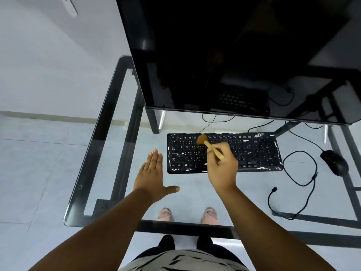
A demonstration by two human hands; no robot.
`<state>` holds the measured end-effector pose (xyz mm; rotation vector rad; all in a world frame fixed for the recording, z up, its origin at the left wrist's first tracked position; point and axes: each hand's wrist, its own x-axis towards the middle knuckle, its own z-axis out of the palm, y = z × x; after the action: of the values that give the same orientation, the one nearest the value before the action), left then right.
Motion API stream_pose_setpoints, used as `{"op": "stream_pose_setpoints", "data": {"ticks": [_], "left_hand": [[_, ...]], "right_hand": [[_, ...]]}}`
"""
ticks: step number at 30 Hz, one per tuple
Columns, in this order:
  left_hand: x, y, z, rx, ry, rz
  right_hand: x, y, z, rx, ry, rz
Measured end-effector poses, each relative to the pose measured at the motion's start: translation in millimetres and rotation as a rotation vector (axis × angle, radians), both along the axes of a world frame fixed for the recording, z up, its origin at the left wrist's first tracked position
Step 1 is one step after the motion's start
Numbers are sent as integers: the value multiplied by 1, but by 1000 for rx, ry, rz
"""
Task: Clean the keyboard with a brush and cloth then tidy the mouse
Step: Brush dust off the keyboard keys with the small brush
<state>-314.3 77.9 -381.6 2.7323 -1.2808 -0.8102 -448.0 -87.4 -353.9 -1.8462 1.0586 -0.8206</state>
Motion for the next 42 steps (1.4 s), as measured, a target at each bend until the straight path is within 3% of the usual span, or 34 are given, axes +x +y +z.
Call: {"op": "stream_pose_setpoints", "data": {"ticks": [3,8,12,16,20,25,28,30,32,36,38,40,42], "left_hand": [[2,2,-1,-4,1,-14],[2,3,-2,-3,1,-24],[3,3,-3,-11,4,-21],[2,4,-5,-22,-1,-18],[3,6,-7,-34,-13,-14],[1,4,-6,-48,4,9],[1,3,-4,-100,3,57],[-1,1,-2,-133,-27,85],[-3,-4,0,-177,-60,97],[-11,-22,3,-256,-85,44],[-14,-33,4,-269,-88,-6],[-18,-41,6,-270,-88,-48],[-18,-45,6,-248,-84,-64]], "right_hand": [[-7,7,2,43,57,157],[-12,15,2,4,64,-42],[-7,31,5,63,56,210],[-5,31,6,-14,16,101],[0,35,10,32,73,322],[-16,17,9,-1,11,23],[-25,8,9,14,82,121],[-31,3,7,-3,115,37],[-31,-3,5,14,55,-71],[-26,-6,7,24,47,142],[-26,-11,7,-14,54,58],[-29,-17,10,51,-14,-45],[-32,-18,15,156,-104,24]]}}
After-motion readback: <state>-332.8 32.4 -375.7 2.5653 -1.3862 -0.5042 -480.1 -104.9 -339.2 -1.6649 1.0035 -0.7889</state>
